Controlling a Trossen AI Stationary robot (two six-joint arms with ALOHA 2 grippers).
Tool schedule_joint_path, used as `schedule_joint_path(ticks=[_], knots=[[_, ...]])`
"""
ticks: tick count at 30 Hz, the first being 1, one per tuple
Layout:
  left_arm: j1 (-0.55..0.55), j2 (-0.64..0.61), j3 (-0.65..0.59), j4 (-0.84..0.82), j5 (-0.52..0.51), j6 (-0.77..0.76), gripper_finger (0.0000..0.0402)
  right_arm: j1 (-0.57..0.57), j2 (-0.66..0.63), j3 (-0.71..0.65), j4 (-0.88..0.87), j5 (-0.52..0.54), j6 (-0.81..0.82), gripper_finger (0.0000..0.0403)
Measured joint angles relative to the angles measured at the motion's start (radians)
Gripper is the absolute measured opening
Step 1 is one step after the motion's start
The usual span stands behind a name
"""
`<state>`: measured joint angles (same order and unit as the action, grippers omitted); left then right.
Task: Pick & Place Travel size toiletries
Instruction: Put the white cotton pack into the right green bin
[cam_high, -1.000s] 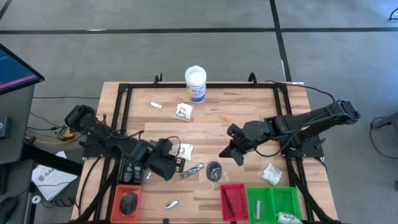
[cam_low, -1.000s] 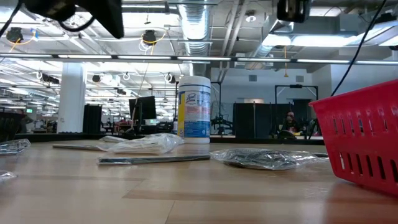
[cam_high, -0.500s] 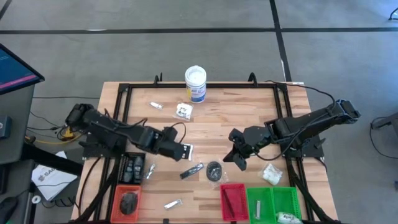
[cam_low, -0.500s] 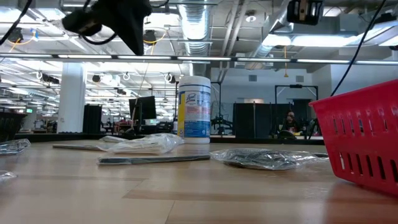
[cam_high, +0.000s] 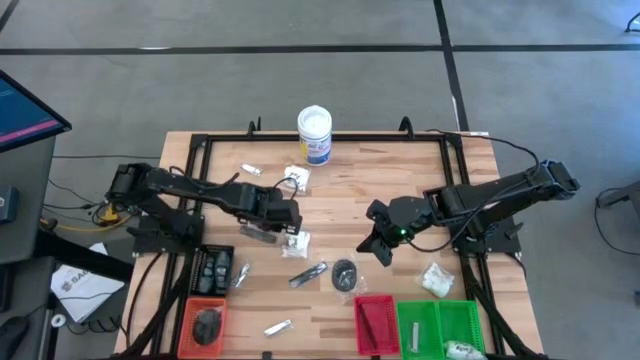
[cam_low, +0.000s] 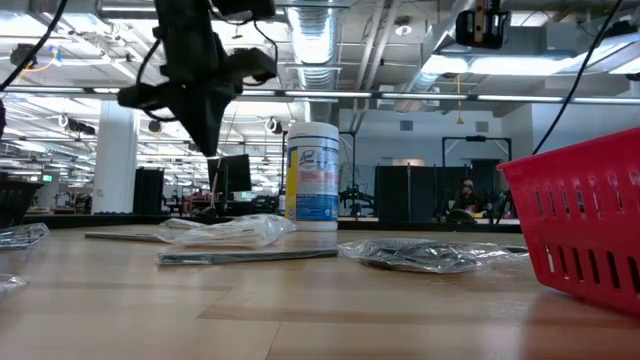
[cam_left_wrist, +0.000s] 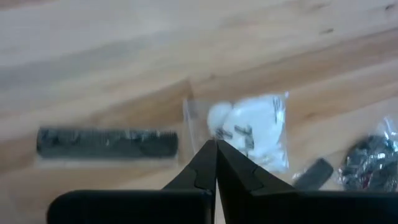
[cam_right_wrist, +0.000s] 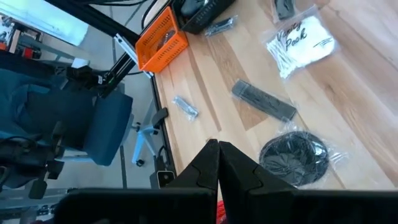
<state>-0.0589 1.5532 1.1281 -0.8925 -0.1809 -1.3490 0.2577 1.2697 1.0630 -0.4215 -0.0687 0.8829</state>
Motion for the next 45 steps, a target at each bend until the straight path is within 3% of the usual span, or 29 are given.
schedule_joint_path(ticks=[14,19,23,28,35,45], knots=[[0.222,-0.031,-0.003,0.057,-0.105,0.273,0.0002,-0.121,0.0,0.0,0.015,0.003,0.082,0.0],[0.321,-0.036,-0.004,0.076,-0.108,0.395,0.0012,-0.146,0.0,0.0,0.04,0.061,0.088,0.0],[0.387,-0.036,-0.004,0.12,-0.084,0.426,0.0046,-0.156,0.0,0.0,0.049,0.081,0.115,0.0],[0.451,-0.036,-0.013,0.226,-0.049,0.474,0.0121,-0.164,0.0,0.0,0.063,0.095,0.105,0.0],[0.52,-0.036,-0.156,0.442,0.065,0.447,0.0219,-0.169,0.0,0.0,0.061,0.096,0.097,0.0],[0.56,-0.036,-0.363,0.704,0.138,0.365,0.0255,-0.194,0.0,0.0,0.06,0.096,0.083,0.0]])
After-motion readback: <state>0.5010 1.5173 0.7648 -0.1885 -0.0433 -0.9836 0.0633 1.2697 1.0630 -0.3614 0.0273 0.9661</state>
